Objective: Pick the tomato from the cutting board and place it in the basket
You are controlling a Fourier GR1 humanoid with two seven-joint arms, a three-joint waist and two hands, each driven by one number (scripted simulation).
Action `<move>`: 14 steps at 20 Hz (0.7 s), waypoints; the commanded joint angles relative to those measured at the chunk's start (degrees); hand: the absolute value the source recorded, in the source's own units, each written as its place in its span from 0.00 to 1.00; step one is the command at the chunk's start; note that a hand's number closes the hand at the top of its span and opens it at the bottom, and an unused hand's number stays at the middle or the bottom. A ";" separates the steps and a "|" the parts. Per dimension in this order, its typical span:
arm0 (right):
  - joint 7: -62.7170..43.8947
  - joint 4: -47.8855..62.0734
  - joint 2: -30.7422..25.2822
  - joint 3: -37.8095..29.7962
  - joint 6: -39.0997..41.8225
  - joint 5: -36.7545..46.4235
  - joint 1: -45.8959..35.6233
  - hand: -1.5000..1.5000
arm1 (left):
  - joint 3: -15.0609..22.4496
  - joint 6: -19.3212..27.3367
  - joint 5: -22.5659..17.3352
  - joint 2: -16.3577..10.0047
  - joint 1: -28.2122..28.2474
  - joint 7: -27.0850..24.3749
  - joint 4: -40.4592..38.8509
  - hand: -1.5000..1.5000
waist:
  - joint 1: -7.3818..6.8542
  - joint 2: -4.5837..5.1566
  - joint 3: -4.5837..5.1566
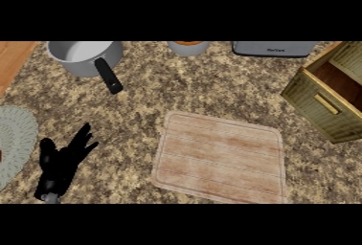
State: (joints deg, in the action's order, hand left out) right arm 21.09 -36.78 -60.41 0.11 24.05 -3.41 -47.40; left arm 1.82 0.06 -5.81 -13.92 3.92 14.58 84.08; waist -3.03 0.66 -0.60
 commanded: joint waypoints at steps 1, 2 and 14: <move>5.79 7.02 0.13 0.19 0.87 3.55 -3.12 0.00 | 1.87 0.39 1.53 1.31 2.62 1.43 -2.65 0.50 | 0.09 0.32 0.48; 6.88 8.31 0.65 0.19 -0.18 4.46 -4.82 0.00 | 0.57 -0.05 0.59 0.39 1.39 2.30 -2.54 0.50 | -0.23 0.43 0.47; 0.92 24.16 -6.48 -7.58 5.35 0.52 -12.55 0.00 | 1.70 -0.38 1.17 1.55 4.23 0.75 -0.58 0.50 | -0.70 0.65 0.41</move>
State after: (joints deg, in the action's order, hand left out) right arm 23.77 -16.80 -64.14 -5.74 28.22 -2.39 -58.27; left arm 2.78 1.14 -4.21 -12.28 4.68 14.14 85.40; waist -3.41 0.78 -0.66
